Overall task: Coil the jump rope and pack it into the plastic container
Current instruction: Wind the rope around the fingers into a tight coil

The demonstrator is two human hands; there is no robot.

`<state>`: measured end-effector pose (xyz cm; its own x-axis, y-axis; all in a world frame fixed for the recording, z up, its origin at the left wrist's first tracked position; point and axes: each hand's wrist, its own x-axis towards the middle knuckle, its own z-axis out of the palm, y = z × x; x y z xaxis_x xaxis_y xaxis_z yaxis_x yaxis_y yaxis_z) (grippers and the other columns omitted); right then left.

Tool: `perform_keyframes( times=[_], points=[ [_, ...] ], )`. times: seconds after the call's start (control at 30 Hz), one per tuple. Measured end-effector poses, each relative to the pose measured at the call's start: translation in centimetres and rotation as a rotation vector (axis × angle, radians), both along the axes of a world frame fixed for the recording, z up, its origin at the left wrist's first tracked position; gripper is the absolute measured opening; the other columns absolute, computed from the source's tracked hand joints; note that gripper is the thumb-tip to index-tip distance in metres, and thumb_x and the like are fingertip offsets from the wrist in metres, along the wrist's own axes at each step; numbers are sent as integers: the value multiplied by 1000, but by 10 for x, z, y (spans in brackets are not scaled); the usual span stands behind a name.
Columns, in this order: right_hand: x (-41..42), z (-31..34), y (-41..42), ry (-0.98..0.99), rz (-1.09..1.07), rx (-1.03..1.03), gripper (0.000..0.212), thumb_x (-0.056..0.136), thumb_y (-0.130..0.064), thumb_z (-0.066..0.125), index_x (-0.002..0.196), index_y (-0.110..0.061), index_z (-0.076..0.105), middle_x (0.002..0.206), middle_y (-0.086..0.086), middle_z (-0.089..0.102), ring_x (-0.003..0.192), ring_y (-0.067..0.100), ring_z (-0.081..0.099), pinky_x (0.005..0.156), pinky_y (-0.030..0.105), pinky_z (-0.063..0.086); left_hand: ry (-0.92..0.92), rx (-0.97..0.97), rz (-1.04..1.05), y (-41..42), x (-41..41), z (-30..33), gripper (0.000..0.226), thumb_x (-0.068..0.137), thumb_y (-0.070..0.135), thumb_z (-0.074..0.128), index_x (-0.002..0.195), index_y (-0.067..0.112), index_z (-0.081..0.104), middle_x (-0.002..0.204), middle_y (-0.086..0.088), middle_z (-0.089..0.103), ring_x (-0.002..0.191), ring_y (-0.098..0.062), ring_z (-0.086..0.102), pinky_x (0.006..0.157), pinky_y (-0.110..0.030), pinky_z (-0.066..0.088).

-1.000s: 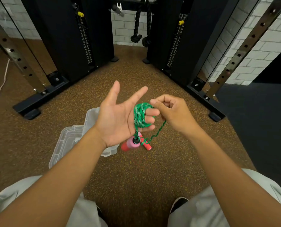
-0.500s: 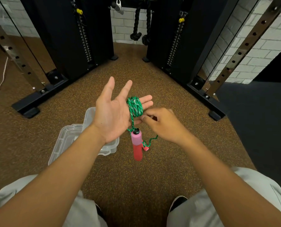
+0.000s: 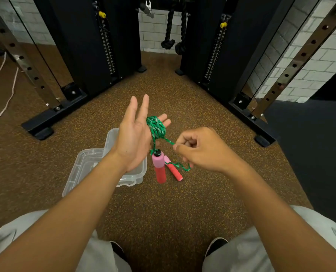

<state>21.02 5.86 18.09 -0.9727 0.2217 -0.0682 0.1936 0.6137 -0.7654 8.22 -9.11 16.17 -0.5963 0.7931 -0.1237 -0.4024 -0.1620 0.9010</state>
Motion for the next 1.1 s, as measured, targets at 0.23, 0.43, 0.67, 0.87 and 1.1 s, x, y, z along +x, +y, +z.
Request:
perform_keyframes(
  times=[0.23, 0.43, 0.67, 0.87, 1.1],
  points=[
    [0, 20, -1, 130, 56, -132, 13, 96, -16, 67, 88, -11, 76, 82, 1, 76, 55, 8, 53, 53, 17, 44, 289, -186, -149, -8, 3, -4, 67, 93, 80, 11, 157, 58, 6, 161, -1, 45, 140, -20, 53, 119, -51, 28],
    [-5, 4, 9, 263, -73, -23, 13, 97, -30, 68, 94, -25, 79, 79, -1, 74, 65, 16, 59, 64, 38, 50, 77, -100, -324, -16, 12, 7, 83, 89, 81, 2, 161, 44, 15, 120, -26, 72, 93, -32, 73, 105, -47, 50],
    [-9, -10, 5, 184, -78, -91, 27, 103, -27, 57, 93, -40, 78, 72, -10, 71, 59, 11, 56, 53, 39, 47, -194, 122, -197, -19, 6, 13, 90, 86, 86, 12, 161, 38, 22, 136, -28, 64, 101, -29, 74, 112, -49, 44],
    [-14, -22, -8, 31, -61, -59, 27, 106, -24, 51, 92, -17, 73, 76, -6, 73, 57, 8, 66, 59, 32, 57, -310, 241, -121, -14, 4, 10, 85, 88, 85, 21, 161, 43, 14, 152, -25, 51, 139, -34, 53, 119, -56, 29],
    [-12, -20, -21, -41, 66, 108, 24, 104, -27, 58, 87, -13, 66, 71, -5, 74, 56, 13, 71, 58, 30, 59, -191, 153, -27, -12, 0, 3, 75, 90, 82, 23, 158, 51, 16, 165, -13, 36, 149, -21, 40, 122, -57, 21]
  ],
)
